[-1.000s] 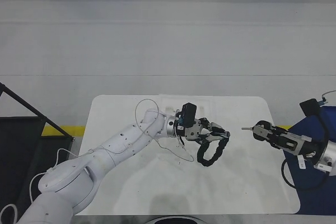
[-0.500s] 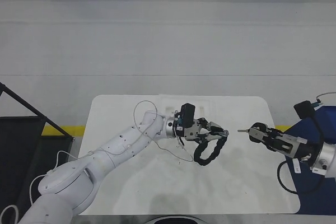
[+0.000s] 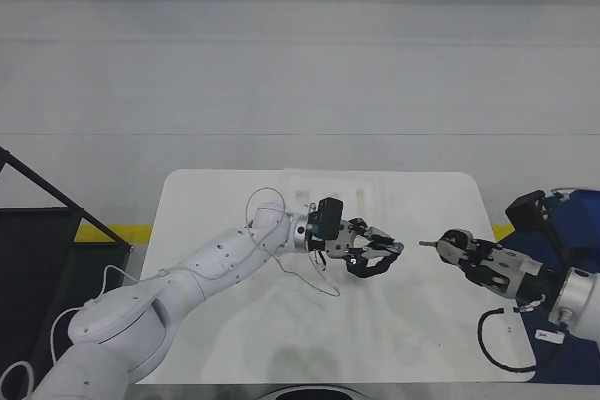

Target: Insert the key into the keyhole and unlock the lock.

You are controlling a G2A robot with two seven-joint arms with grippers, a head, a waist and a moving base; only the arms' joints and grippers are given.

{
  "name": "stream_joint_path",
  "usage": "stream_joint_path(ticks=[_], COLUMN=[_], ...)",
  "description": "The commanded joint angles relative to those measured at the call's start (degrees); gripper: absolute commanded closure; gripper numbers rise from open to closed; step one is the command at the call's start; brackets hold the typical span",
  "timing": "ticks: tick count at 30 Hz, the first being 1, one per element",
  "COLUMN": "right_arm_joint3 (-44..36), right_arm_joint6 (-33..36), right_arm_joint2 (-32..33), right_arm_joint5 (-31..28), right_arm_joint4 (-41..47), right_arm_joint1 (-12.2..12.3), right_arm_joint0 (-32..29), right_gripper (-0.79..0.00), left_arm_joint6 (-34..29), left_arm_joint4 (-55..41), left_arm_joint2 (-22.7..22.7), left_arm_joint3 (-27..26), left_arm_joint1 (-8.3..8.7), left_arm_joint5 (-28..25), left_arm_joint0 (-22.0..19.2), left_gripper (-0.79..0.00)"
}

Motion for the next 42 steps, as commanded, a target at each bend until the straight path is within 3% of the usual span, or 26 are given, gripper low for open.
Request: stream_joint_path(ticks=[1,5,12,27,42], right_arm_joint3=[0.0,0.0,0.0,0.0,0.0], right_arm_joint6=[-0.6,-2.0,-2.4,-4.6,-5.4], right_arm_joint2=[-1.1,-2.6,-4.6,-9.9,-10.6], right_arm_joint5=[0.2,0.5,0.0,0.1,3.5], right_arm_joint4=[-1.3,-2.7,-4.0,-8.0,-8.7], right_arm_joint1=[0.0,0.0,0.1,0.2,0.3], right_arm_joint0=[-0.2,0.0,0.5,2.6,3.0], right_gripper=[0.0,0.0,0.0,0.0,0.0], left_arm_joint6=[2.2,6.2,8.6,7.5,8.2], left_arm_joint4=[-0.2,-1.2,-0.8,-2.2,-2.8], left_arm_joint2=[2.3,6.5,6.8,6.8,6.8], left_arm_joint3=[1.1,3.4,6.5,8.3,9.0], left_arm_joint1=[-0.26,-0.89,-1.63,-2.92,-3.35], left_arm_joint5=[2.2,6.2,8.6,7.5,8.2], left_arm_joint0=[-0.9,-2.6,-3.2,-3.1,-2.6], left_gripper=[0.0,0.0,0.0,0.0,0.0])
